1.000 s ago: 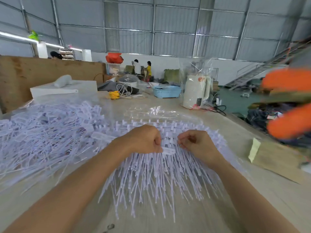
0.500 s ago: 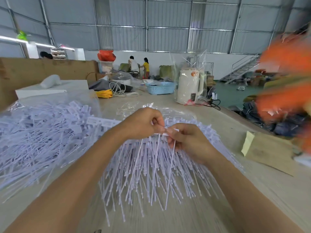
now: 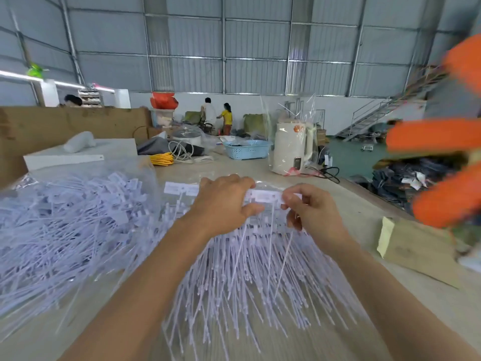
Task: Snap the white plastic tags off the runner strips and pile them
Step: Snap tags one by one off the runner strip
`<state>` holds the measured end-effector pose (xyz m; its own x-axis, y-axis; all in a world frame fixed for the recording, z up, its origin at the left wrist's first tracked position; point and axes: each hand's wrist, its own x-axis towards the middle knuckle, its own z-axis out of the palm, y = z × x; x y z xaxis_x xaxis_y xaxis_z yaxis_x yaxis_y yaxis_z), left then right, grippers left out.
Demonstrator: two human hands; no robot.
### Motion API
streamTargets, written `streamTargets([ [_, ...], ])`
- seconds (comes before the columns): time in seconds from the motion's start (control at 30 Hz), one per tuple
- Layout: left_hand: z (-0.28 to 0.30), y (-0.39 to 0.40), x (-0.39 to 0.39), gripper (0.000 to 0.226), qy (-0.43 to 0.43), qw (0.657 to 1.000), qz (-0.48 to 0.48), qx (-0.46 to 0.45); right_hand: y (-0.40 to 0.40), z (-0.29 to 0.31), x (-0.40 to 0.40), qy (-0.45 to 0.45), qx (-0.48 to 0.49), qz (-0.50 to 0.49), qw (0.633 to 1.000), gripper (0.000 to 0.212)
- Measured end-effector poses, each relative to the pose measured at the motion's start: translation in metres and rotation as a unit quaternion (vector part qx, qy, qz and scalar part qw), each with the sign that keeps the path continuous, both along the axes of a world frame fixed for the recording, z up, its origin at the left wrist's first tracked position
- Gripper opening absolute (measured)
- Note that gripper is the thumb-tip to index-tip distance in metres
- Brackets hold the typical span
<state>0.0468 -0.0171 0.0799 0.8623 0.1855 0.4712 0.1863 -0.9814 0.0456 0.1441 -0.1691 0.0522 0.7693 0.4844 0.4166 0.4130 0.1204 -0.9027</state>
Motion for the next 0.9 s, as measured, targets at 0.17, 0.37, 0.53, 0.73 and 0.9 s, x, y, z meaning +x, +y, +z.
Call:
streamTargets([
  [0.17, -0.012, 0.023, 0.003, 0.075, 0.069, 0.996, 0.045, -0.015, 0.003, -0.015, 0.027, 0.21, 0.008, 0.019, 0.977, 0.02],
  [0.37, -0.02, 0.037, 0.001, 0.092, 0.116, 0.982, 0.106, -0.107, 0.003, -0.019, 0.032, 0.271, 0.143, -0.01, 0.952, 0.015],
  [0.53, -0.008, 0.032, 0.0, 0.062, 0.063, 0.97, 0.044, -0.23, -0.002, -0.015, 0.043, 0.412, 0.215, 0.093, 0.881, 0.02],
  [0.73, 0.036, 0.011, -0.026, 0.024, -0.104, 0.938, -0.06, -0.325, -0.024, -0.007, 0.052, 0.408, 0.173, 0.149, 0.884, 0.024],
  [0.9, 0.052, 0.008, -0.051, 0.018, -0.001, 0.979, 0.009, -0.201, -0.022, -0.015, 0.036, 0.251, -0.081, 0.102, 0.959, 0.026],
])
